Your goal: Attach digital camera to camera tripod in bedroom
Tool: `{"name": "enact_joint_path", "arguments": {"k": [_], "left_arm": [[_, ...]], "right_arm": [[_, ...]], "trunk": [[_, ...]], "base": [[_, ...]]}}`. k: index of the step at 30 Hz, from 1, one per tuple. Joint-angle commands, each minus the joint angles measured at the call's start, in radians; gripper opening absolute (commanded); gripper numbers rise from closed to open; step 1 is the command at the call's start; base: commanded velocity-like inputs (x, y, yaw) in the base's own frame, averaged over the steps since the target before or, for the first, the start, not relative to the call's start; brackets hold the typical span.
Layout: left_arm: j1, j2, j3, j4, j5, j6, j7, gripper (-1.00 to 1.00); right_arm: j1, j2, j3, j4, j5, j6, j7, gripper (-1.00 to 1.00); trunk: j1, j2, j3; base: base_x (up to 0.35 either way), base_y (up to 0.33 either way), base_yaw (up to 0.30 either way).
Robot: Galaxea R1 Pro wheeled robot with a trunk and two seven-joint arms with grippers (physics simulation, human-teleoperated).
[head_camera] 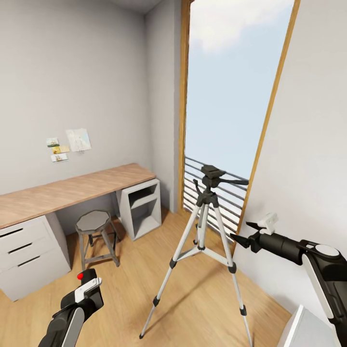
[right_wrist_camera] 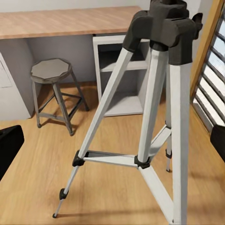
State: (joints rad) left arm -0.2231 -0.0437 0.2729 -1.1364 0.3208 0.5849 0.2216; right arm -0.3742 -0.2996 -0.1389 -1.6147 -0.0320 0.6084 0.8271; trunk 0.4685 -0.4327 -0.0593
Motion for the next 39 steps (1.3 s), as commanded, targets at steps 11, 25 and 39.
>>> {"name": "enact_joint_path", "arguments": {"k": [11,25,39], "left_arm": [[-0.001,-0.001,0.002,-0.003,0.006,0.005,0.004,-1.00],[-0.001,0.000,0.002,-0.003,0.006,0.005,0.004,-1.00],[0.005,-0.001,0.047,-0.027,0.007,0.007,0.004,-1.00]], "right_arm": [[0.004,-0.003,-0.001,0.001,0.000,0.008,0.004,1.00],[0.004,-0.004,0.000,0.004,0.027,0.015,0.005,1.00],[0.006,-0.004,0.002,0.006,0.033,0.016,0.006,1.00]], "trunk": [[0.001,-0.002,-0.002],[0.001,-0.002,-0.002],[0.001,-0.002,-0.002]], "base": [[0.056,-0.081,0.002],[0.066,-0.080,0.000],[0.105,-0.103,0.000]]}}
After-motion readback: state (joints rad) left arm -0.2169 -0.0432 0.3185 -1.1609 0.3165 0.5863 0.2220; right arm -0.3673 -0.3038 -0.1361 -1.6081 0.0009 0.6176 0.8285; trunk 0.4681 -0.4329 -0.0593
